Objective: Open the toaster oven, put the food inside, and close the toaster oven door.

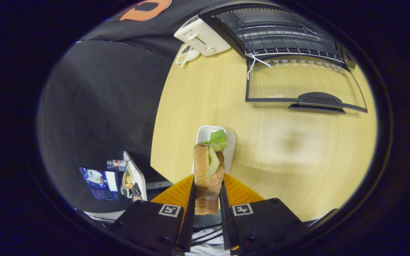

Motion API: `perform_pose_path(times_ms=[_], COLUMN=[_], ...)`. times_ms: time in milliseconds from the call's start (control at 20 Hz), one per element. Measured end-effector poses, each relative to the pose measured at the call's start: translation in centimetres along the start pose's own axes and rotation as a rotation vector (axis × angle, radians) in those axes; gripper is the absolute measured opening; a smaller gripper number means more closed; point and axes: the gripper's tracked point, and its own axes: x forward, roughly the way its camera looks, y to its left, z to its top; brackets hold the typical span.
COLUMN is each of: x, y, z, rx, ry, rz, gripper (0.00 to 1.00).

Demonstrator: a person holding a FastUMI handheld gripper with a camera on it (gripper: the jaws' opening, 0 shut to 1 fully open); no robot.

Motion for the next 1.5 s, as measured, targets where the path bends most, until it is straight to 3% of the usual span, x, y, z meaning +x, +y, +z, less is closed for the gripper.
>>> perform_pose_path(times_ms=[250,650,800,1000,1100,1300,1500], x=[-3.3,-5.8,-7.0,-7.9,-9.3,-11.6,-12.1], y=[0.1,-4.1,-5.2,-7.5,-8.2,-12.3,-14.0], z=[1.7,8.9,11.6,14.2,15.2,17.2,20.5], rx=[0.025,0.146,0.222,0.358,0.459,0.609,0.647], ry=[-0.117,-0.487,-0.668,-0.889,-0.991,-1.233,-1.319], rz=[0.146,0.296,0.356,0.374,0.436,0.378,0.336], gripper=[0.38,0.38,0.38,0.38,0.38,0.38,0.38])
